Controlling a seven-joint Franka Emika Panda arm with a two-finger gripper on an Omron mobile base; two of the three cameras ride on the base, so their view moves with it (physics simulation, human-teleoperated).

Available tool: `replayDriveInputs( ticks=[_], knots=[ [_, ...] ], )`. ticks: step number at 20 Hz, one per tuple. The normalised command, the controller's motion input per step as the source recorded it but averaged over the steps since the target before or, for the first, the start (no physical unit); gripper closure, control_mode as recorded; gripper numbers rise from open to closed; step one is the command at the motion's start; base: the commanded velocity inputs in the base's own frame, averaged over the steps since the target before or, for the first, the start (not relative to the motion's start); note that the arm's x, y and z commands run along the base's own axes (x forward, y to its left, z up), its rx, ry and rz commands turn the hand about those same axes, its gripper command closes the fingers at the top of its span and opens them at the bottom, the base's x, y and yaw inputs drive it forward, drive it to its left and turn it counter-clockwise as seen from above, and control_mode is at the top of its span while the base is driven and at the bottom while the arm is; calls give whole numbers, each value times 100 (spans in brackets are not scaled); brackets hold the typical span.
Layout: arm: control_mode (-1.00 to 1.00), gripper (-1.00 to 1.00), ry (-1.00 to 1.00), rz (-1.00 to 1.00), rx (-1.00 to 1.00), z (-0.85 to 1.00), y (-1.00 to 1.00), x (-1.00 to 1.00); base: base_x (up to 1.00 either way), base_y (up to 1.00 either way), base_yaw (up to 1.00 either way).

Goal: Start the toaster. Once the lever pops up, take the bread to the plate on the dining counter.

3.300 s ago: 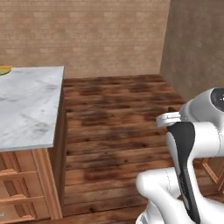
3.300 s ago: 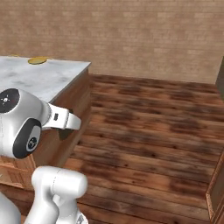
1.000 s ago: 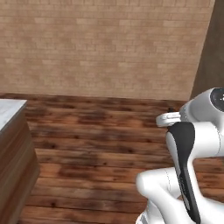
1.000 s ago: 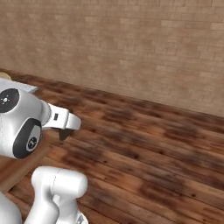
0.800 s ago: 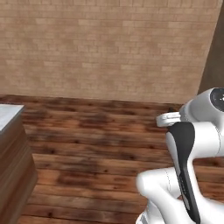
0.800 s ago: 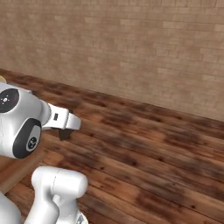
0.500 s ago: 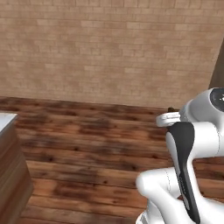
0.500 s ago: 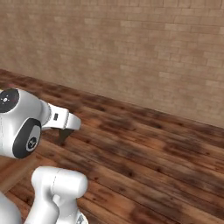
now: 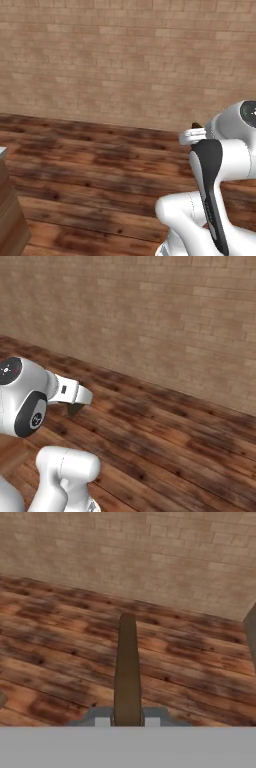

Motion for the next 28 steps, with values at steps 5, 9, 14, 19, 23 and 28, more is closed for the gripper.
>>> replayDriveInputs(
  ticks=[5, 9, 14, 19, 23, 28],
  knots=[
    [100, 100, 0, 0, 0, 0, 0, 0, 65, -50, 17],
    [100, 100, 0, 0, 0, 0, 0, 0, 68, -51, 18],
    [100, 100, 0, 0, 0, 0, 0, 0, 62, -52, 21],
    [100, 100, 0, 0, 0, 0, 0, 0, 41, -49, 31],
    [100, 100, 0, 0, 0, 0, 0, 0, 38, -51, 42],
    [100, 100, 0, 0, 0, 0, 0, 0, 40, -50, 46]
  ],
)
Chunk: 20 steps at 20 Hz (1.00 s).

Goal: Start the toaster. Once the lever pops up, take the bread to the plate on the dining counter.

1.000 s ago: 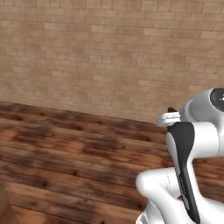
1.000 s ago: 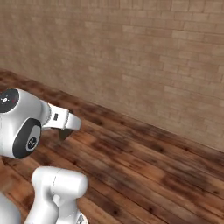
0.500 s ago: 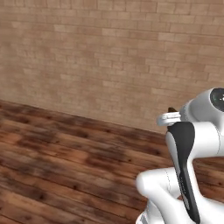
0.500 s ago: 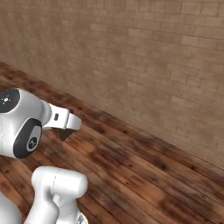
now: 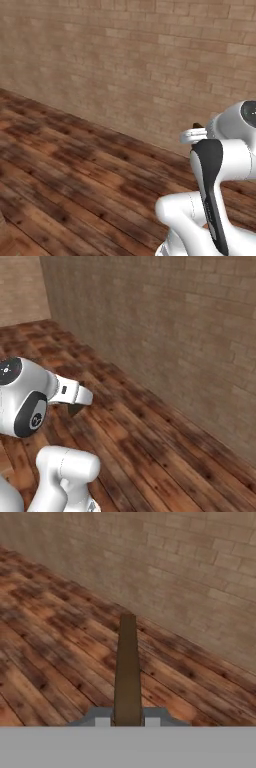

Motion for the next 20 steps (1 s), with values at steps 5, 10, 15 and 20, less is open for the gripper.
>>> replayDriveInputs(
  ticks=[5, 10, 15, 20],
  knots=[
    [100, 100, 0, 0, 0, 0, 0, 0, 41, -54, 48],
    [100, 100, 0, 0, 0, 0, 0, 0, 49, -53, 51],
    [100, 100, 0, 0, 0, 0, 0, 0, 56, -61, 51],
    [100, 100, 0, 0, 0, 0, 0, 0, 61, -72, 49]
  ],
)
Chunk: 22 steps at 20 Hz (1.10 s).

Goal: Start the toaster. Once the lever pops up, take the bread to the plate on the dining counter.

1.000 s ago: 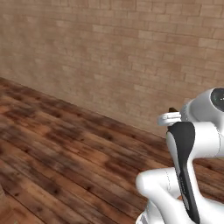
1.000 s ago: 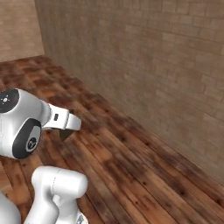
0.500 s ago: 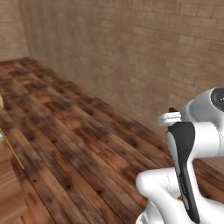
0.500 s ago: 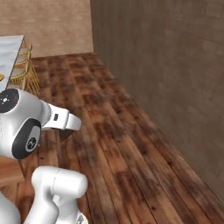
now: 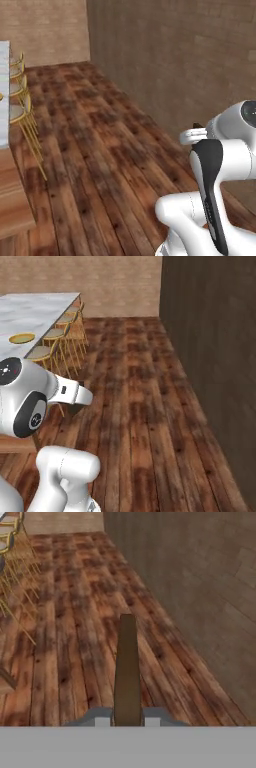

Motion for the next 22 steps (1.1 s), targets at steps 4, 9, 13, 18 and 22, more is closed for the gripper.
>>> replayDriveInputs(
  ticks=[4, 9, 13, 18, 22],
  knots=[
    [100, 100, 0, 0, 0, 0, 0, 0, 63, -79, 48],
    [100, 100, 0, 0, 0, 0, 0, 0, 65, -80, 49],
    [100, 100, 0, 0, 0, 0, 0, 0, 64, -76, 50],
    [100, 100, 0, 0, 0, 0, 0, 0, 64, -73, 50],
    [100, 100, 0, 0, 0, 0, 0, 0, 67, -69, 49]
  ],
)
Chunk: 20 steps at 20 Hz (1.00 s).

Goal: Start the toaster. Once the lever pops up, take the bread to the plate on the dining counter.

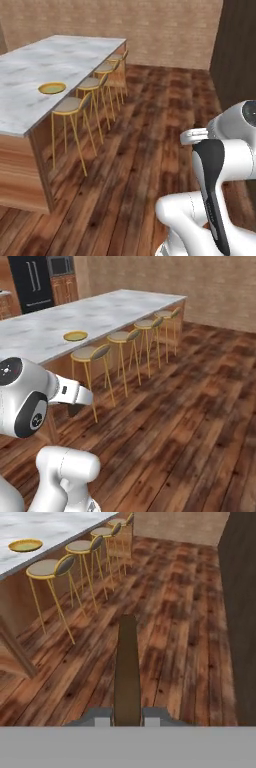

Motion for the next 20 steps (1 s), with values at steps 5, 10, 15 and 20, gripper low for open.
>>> replayDriveInputs(
  ticks=[5, 10, 15, 20],
  knots=[
    [100, 100, 0, 0, 0, 0, 0, 0, 67, -65, 49],
    [100, 100, 0, 0, 0, 0, 0, 0, 61, -64, 49],
    [100, 100, 0, 0, 0, 0, 0, 0, 58, -64, 48],
    [100, 100, 0, 0, 0, 0, 0, 0, 57, -63, 48]
  ],
)
